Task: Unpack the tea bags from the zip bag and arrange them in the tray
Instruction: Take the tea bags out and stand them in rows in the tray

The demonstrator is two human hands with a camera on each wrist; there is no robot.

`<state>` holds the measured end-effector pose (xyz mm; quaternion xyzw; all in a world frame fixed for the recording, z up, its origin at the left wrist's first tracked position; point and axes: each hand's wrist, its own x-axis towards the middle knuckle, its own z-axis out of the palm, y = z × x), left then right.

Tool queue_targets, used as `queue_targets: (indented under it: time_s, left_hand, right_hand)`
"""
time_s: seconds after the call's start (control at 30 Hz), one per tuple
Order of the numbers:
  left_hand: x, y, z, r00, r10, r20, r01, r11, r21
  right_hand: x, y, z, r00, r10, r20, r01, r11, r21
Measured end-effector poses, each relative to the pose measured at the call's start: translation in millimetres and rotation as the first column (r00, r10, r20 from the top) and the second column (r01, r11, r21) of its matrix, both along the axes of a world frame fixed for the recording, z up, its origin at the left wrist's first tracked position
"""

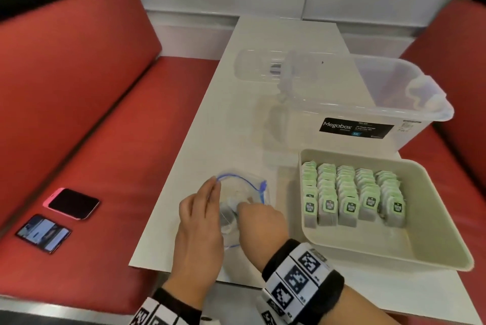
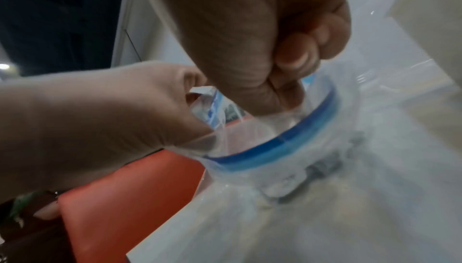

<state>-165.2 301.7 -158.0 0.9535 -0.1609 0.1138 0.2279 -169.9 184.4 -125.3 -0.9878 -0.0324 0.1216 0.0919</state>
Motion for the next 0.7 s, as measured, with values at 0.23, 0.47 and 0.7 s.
queue_targets:
  time_s: [0.23,0.47,0.7]
  left_hand:
    - [-6.8,0.3,2.6,0.999,-0.047,-0.027,0.048,0.999,0.012]
    - [-8.5,-0.6,-0.3,0.997,-0.07,-0.017,0.07,0.997,0.03]
    - [-5.8,2.4,-3.5,0.998,-0.049,-0.03,0.049,0.998,0.027]
  right_hand:
    - [38.3,15.7,-3.6,0.992,-0.04,-0.12,0.04,0.999,-0.007]
    - [56.7,11.0,-17.4,0.936,-0.078,-0.344,0.049,0.994,-0.093]
    - [47.6,7.6,-25.4,0.963,-0.077,-0.26,0.086,0.996,0.026]
